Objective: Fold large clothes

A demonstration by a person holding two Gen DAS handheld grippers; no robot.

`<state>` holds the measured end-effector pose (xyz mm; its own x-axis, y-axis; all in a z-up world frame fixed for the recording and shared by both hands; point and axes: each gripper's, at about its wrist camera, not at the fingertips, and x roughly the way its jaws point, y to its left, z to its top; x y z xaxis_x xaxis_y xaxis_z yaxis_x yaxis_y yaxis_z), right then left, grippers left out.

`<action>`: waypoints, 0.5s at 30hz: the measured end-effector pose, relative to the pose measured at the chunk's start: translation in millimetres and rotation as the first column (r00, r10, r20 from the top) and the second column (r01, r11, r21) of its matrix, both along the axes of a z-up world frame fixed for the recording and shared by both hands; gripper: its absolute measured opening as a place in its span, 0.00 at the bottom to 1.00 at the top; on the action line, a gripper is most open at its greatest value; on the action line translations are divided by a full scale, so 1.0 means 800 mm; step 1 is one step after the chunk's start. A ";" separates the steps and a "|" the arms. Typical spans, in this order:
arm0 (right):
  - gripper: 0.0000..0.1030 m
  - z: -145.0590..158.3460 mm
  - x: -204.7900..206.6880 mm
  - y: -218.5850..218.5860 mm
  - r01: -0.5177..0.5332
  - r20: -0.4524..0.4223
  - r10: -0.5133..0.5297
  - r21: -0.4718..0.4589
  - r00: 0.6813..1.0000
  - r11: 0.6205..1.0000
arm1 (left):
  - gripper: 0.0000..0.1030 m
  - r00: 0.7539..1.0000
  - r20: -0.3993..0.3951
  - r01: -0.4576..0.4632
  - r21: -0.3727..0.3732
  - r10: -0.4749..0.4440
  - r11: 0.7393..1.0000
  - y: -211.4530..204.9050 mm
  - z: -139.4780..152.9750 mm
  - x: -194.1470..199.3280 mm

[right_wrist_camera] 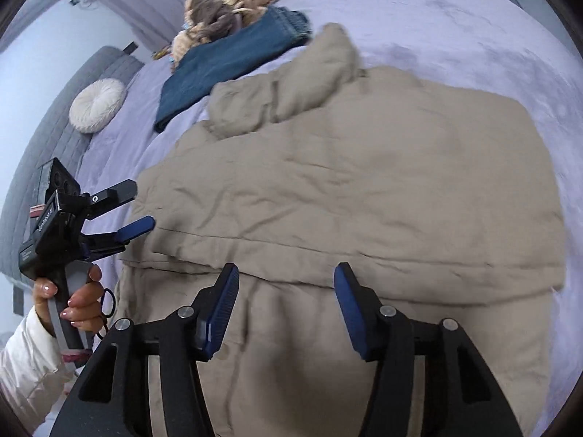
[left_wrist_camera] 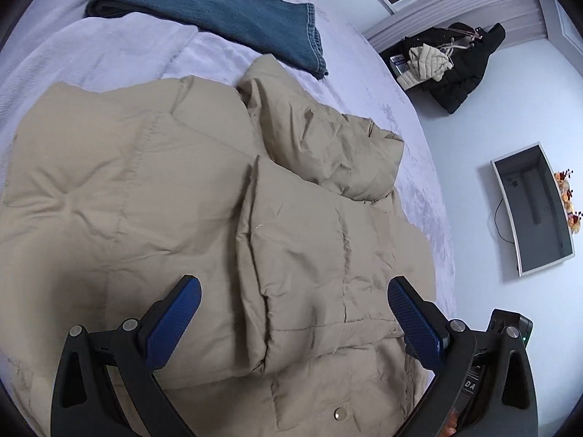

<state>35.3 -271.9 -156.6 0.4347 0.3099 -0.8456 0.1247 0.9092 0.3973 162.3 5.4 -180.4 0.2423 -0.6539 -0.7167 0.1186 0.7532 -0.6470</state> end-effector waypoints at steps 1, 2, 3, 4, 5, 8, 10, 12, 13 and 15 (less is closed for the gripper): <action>0.26 -0.007 -0.010 -0.019 0.029 -0.029 -0.029 -0.021 0.999 0.999 | 0.98 1.000 -0.002 0.008 0.010 -0.008 1.000 -0.009 -0.003 0.003; 0.25 -0.013 -0.017 -0.035 0.052 -0.046 -0.054 -0.033 0.997 0.998 | 0.91 1.000 -0.006 0.015 0.016 -0.015 1.000 -0.019 -0.006 0.005; 0.23 -0.019 -0.024 -0.053 0.080 -0.052 -0.082 -0.046 0.995 0.996 | 0.66 1.000 -0.019 0.024 0.018 -0.023 1.000 -0.029 -0.010 0.007; 0.22 -0.022 -0.025 -0.063 0.093 -0.052 -0.097 -0.069 0.994 0.993 | 0.29 0.999 -0.041 0.034 0.029 -0.032 0.999 -0.038 -0.015 0.011; 0.20 -0.025 -0.027 -0.074 0.110 -0.043 -0.116 -0.117 0.992 0.987 | 0.12 0.997 -0.061 0.044 0.044 -0.041 0.998 -0.044 -0.019 0.013; 0.20 -0.025 -0.020 -0.102 0.175 -0.016 -0.182 -0.216 0.983 0.961 | 0.09 1.000 0.009 0.014 0.063 -0.014 0.998 -0.048 0.002 0.009; 0.20 -0.018 -0.014 -0.120 0.216 0.009 -0.220 -0.232 0.976 0.948 | 0.09 0.998 0.061 0.001 0.081 -0.006 0.997 -0.037 0.018 0.002; 0.16 -0.007 -0.007 -0.129 0.224 0.043 -0.221 -0.242 0.974 0.944 | 0.09 0.996 0.088 -0.004 0.115 -0.006 0.993 -0.026 0.024 -0.002; 0.16 -0.005 -0.004 -0.130 0.218 0.048 -0.213 -0.246 0.976 0.945 | 0.09 0.997 0.080 0.001 0.129 -0.011 0.992 -0.022 0.020 -0.002; 0.16 -0.011 0.006 -0.125 0.192 0.042 -0.188 -0.276 0.981 0.942 | 0.09 0.998 0.052 0.008 0.163 -0.017 0.987 -0.016 0.003 -0.002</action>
